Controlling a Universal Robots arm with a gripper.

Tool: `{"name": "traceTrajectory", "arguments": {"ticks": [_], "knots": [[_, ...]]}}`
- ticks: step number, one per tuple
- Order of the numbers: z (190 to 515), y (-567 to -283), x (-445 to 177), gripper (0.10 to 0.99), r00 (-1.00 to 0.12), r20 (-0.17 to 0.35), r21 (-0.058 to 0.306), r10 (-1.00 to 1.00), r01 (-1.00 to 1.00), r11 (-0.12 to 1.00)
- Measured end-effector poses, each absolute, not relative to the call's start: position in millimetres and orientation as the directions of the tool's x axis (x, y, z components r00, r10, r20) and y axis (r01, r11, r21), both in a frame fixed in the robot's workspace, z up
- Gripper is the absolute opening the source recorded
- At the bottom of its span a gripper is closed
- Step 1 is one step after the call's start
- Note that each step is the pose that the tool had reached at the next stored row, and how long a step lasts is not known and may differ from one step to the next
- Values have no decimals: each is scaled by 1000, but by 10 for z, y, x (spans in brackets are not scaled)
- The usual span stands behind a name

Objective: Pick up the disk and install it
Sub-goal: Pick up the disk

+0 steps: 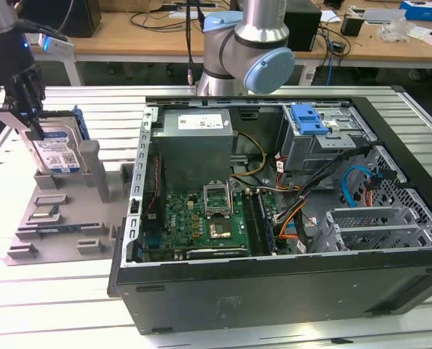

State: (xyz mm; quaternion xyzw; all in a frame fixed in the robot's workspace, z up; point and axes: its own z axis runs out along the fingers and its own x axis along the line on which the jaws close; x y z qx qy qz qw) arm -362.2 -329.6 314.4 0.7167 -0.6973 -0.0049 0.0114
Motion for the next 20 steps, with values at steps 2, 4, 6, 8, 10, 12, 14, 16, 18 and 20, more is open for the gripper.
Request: {"name": "traceTrajectory", "arguments": {"ticks": [2,4,6,8,10,12,14,16,18,20], "knots": [[3213,-3290,-3622,369,27,9,23,-1000,-999,-27],[3274,-3283,-3623,369,27,9,23,-1000,-999,-27],[3356,-3274,-3622,369,27,9,23,-1000,-999,-27],[3418,-3266,-3622,369,27,10,23,-1000,-999,-27],[3496,-3254,-3622,369,28,10,23,-1000,-999,-27],[3669,-3225,-3622,369,28,13,23,-1000,-999,-27],[3725,-3216,-3622,369,27,14,23,-1000,-999,-27],[3799,-3206,-3622,369,27,15,23,-1000,-999,-27],[3871,-3195,-3622,369,28,16,23,-999,-999,-27],[3937,-3186,-3622,369,27,17,24,-999,-999,-27]]}}
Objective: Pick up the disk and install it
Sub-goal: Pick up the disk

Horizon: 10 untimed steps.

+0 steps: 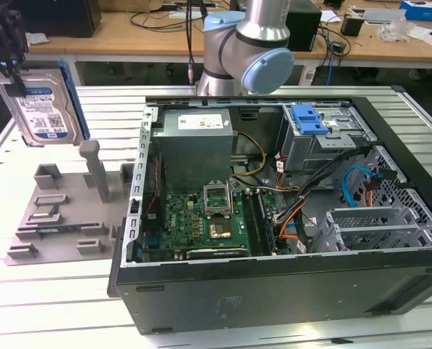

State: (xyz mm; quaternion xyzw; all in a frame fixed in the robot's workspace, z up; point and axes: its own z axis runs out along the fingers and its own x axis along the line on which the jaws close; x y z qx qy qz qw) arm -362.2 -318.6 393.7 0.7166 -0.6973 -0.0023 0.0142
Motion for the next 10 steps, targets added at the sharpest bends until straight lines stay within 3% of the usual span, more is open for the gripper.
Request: {"name": "traceTrajectory", "arguments": {"ticks": [10], "knots": [[4355,-3132,-3622,369,27,21,24,-999,-999,-27]]}}
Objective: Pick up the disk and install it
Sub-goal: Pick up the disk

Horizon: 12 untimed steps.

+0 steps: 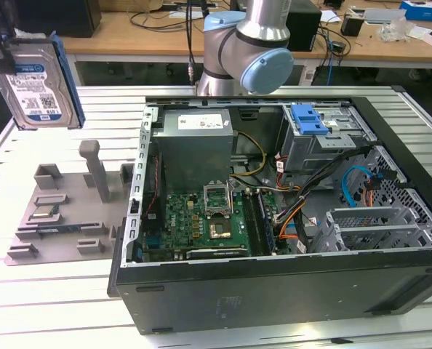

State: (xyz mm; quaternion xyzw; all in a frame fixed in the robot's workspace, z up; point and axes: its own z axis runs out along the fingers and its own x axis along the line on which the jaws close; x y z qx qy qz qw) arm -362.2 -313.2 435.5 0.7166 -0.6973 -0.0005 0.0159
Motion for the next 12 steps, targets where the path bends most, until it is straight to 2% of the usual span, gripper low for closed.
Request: {"name": "traceTrajectory", "arguments": {"ticks": [12], "knots": [[4937,-3078,-3622,369,28,25,24,-999,-999,-27]]}}
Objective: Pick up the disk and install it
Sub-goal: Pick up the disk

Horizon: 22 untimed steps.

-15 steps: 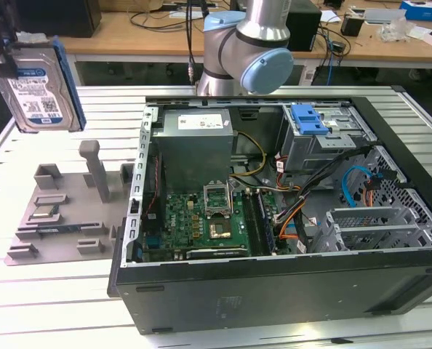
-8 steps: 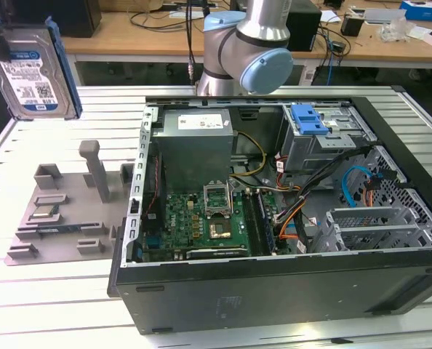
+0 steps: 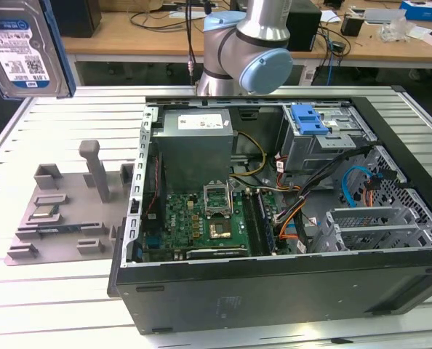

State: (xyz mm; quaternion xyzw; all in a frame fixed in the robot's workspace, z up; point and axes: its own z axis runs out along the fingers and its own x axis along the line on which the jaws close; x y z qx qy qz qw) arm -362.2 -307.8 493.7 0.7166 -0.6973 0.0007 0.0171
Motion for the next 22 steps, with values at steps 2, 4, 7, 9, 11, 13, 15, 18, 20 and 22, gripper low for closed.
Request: {"name": "traceTrajectory", "arguments": {"ticks": [2,4,7,9,11,13,15,18,20,22], "knots": [[4956,-3077,-3622,369,27,25,23,-999,-999,-27],[4958,-3078,-3622,369,28,25,24,-999,-999,-27],[4959,-3077,-3617,369,27,25,24,-999,-999,-27],[4958,-3077,-3585,369,27,25,24,-999,-999,-27],[4958,-3078,-3517,369,27,25,24,-999,-999,-27],[4958,-3078,-3428,369,27,25,24,-999,-999,-27],[4958,-3077,-3344,369,27,25,24,-999,-999,-27],[4958,-3078,-3205,369,28,25,24,-999,-999,-27],[4958,-3078,-3106,369,27,25,24,-999,-999,-27],[4959,-3077,-3008,369,27,25,24,-999,-999,-27]]}}
